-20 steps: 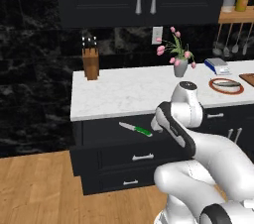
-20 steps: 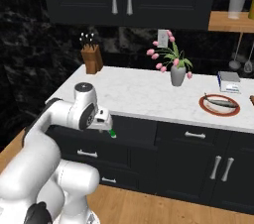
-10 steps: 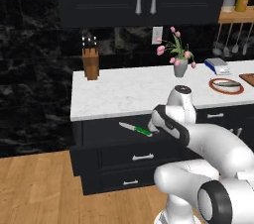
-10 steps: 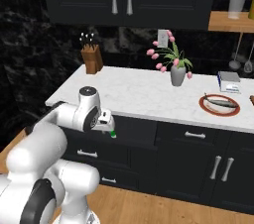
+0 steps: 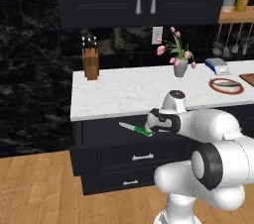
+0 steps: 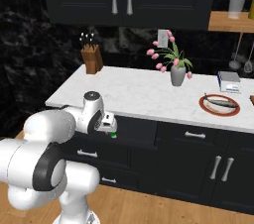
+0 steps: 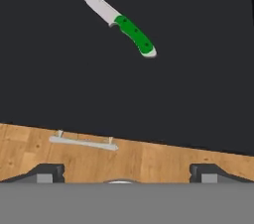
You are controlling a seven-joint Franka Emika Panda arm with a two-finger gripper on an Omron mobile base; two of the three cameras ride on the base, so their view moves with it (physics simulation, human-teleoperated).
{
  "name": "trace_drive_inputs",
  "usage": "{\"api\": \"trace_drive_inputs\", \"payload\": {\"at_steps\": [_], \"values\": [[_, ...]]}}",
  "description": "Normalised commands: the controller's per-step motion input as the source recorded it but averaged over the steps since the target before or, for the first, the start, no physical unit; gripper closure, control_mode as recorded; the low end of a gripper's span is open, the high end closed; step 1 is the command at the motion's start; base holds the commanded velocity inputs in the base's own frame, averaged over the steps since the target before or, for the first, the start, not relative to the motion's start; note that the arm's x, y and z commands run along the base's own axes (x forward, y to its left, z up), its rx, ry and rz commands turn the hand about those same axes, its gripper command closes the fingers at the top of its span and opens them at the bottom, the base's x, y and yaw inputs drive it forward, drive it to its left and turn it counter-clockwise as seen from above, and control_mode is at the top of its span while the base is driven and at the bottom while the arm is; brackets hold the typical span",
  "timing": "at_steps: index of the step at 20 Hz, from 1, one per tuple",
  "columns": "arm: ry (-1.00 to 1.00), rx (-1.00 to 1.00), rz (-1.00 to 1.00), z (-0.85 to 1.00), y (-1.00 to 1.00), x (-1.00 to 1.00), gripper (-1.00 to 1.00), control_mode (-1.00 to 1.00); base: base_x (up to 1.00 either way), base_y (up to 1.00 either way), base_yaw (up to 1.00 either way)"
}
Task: Pick up the knife from the drawer and place it on the cutting board. Then place the meat from the plate to the cutting board.
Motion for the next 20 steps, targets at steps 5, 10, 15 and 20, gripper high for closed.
{"api": "trace_drive_inputs", "payload": {"at_steps": [5,10,15,20], "values": [[0.0,0.0,-0.02,-0.27,0.0,0.36,-1.0,-1.0,0.0,0.0,0.0],[0.0,0.0,-0.02,-0.38,0.0,0.2,-1.0,-1.0,0.0,0.0,0.0],[0.0,0.0,-0.01,-0.3,0.0,0.27,-1.0,-1.0,0.0,0.0,0.0],[0.05,0.0,-0.01,-0.34,0.0,0.26,-1.0,-1.0,0.0,0.0,0.0]]}}
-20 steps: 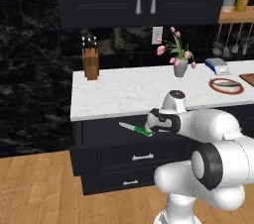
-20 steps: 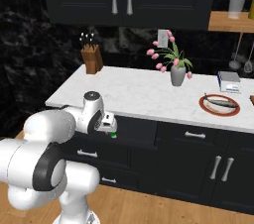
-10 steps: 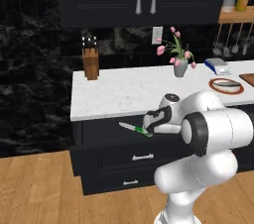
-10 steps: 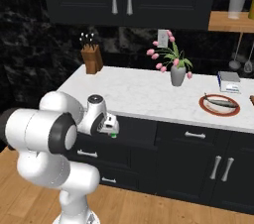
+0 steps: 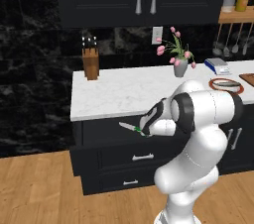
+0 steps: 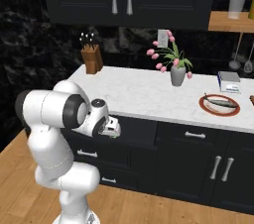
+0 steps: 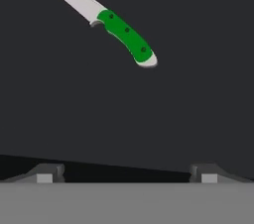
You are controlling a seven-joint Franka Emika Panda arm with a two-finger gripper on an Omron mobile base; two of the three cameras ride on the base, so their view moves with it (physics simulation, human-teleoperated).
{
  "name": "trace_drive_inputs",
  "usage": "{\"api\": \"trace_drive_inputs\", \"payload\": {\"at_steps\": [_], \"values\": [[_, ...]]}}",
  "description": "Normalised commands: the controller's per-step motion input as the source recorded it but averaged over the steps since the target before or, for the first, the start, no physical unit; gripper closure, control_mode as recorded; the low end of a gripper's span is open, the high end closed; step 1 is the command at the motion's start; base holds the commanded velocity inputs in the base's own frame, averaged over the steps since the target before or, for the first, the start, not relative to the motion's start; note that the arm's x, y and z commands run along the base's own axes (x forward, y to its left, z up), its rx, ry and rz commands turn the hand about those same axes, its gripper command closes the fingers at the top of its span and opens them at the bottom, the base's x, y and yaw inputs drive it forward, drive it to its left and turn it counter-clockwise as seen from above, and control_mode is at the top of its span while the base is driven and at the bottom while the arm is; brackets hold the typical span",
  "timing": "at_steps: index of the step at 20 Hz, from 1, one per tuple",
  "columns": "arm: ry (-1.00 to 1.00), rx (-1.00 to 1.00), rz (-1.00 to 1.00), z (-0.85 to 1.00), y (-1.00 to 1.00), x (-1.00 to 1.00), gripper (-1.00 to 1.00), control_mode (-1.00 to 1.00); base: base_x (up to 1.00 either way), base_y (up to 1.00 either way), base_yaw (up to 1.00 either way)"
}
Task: Pick up the knife from the drawer and place it on the cutting board. Then place the meat from the plate to the cutting board.
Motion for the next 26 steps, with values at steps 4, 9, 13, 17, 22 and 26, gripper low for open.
{"api": "trace_drive_inputs", "payload": {"at_steps": [4,9,13,17,22,26], "values": [[0.22,0.0,0.0,-0.61,0.0,-0.22,-1.0,-1.0,0.0,0.0,0.0],[0.14,0.0,0.0,-0.39,-0.05,-0.76,-1.0,-1.0,0.0,0.0,0.0],[0.0,0.0,0.01,-0.04,-0.15,-1.0,-1.0,-1.0,0.0,0.0,0.0],[0.0,0.0,0.04,0.0,-0.07,-1.0,-1.0,-1.0,0.0,0.0,0.0],[0.02,0.01,0.06,0.56,0.0,-0.35,-1.0,-1.0,0.0,0.0,0.0],[0.0,0.03,0.04,0.88,0.01,0.43,-1.0,-1.0,0.0,0.0,0.0]]}}
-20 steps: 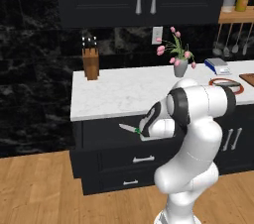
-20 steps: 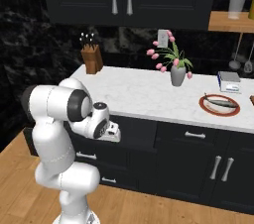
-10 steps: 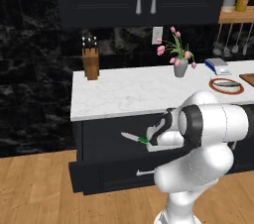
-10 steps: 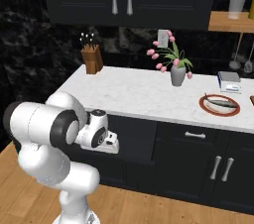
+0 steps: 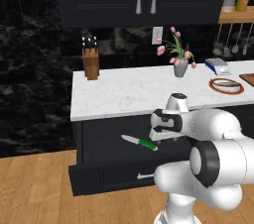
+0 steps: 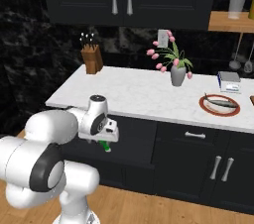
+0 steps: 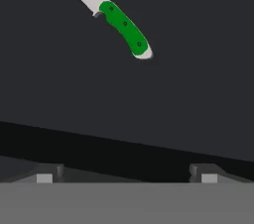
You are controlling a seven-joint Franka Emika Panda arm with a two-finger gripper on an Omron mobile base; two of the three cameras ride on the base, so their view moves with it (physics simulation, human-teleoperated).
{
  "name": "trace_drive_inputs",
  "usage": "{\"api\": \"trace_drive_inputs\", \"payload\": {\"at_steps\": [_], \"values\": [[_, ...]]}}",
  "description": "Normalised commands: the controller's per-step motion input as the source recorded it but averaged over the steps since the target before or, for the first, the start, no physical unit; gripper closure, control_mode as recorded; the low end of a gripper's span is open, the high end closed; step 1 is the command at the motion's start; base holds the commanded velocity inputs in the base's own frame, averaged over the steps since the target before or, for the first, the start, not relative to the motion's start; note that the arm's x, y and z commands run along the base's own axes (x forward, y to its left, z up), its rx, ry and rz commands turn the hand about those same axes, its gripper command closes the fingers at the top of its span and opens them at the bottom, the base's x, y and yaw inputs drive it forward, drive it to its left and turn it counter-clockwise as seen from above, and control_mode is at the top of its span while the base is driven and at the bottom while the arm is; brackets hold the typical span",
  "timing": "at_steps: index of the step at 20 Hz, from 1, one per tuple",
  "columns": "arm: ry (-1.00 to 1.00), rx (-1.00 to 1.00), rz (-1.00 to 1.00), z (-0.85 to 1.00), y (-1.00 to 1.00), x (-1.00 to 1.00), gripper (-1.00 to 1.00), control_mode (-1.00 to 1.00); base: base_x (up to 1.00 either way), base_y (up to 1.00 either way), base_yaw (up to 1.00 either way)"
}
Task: Pick up the knife from the drawer and place it on the cutting board. Then place the meat from the plate to the cutting board.
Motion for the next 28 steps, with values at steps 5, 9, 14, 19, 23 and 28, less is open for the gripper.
{"api": "trace_drive_inputs", "payload": {"at_steps": [5,9,14,19,23,28], "values": [[0.04,0.0,0.09,0.16,0.11,0.34,-1.0,-1.0,0.0,0.0,0.0],[0.08,-0.01,0.14,-0.18,0.09,0.26,-1.0,-1.0,0.0,0.0,0.0],[0.03,-0.02,0.14,-0.26,0.01,0.17,-1.0,-1.0,0.0,0.0,0.0],[0.0,-0.01,0.09,-0.38,0.0,0.17,-1.0,-1.0,0.0,0.0,0.0],[0.0,-0.01,0.05,-0.42,0.0,0.13,-1.0,-1.0,0.0,0.0,0.0],[0.0,0.0,0.02,-0.42,0.0,0.21,-1.0,-1.0,0.0,0.0,0.0]]}}
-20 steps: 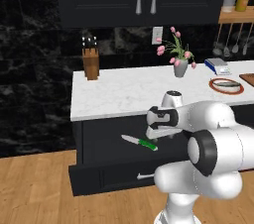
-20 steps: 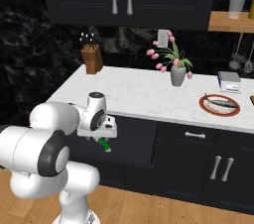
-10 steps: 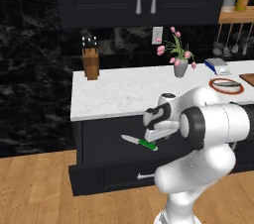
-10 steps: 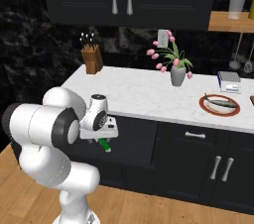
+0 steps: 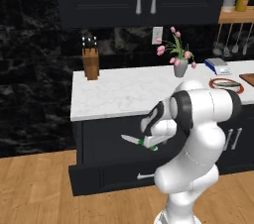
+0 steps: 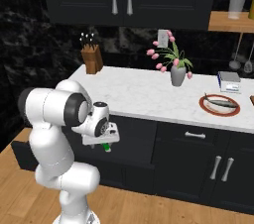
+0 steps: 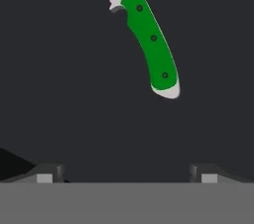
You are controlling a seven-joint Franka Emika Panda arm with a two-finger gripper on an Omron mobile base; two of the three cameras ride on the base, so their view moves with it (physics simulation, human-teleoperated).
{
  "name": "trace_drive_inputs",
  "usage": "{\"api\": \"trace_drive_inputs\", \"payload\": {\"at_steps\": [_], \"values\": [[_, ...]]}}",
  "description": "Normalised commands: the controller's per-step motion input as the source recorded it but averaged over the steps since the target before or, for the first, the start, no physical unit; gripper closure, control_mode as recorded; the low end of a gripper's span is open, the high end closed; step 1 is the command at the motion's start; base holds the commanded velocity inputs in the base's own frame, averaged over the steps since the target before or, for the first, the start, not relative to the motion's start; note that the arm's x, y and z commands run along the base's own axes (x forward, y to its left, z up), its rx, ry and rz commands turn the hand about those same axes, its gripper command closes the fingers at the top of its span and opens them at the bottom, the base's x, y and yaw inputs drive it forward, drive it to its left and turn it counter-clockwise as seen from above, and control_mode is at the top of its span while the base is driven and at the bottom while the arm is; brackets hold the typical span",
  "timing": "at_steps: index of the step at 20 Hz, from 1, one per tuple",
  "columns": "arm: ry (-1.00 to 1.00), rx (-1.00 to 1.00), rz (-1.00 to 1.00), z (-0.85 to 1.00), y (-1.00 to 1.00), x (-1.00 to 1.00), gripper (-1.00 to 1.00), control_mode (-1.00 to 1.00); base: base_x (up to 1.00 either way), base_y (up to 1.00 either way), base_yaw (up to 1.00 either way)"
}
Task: Pick up the knife from the drawer and place it on the cutting board. Then place the meat from the plate to the cutting board.
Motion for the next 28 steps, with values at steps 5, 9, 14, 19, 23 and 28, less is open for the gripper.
{"api": "trace_drive_inputs", "payload": {"at_steps": [5,9,14,19,23,28], "values": [[0.0,0.0,0.01,-0.26,0.0,0.32,-1.0,-1.0,0.0,0.0,0.0],[0.0,0.0,0.01,-0.28,0.0,0.29,-1.0,-1.0,0.0,0.0,0.0],[-0.04,0.0,0.01,-0.43,0.0,0.21,-1.0,-1.0,0.0,0.0,0.0],[-0.04,0.0,0.01,-0.45,0.0,0.25,-1.0,-1.0,0.0,0.0,0.0],[-0.04,0.0,0.0,-0.36,0.0,0.35,-1.0,-1.0,0.0,0.0,0.0],[-0.02,0.0,0.0,-0.32,0.0,0.35,-1.0,-1.0,0.0,0.0,0.0]]}}
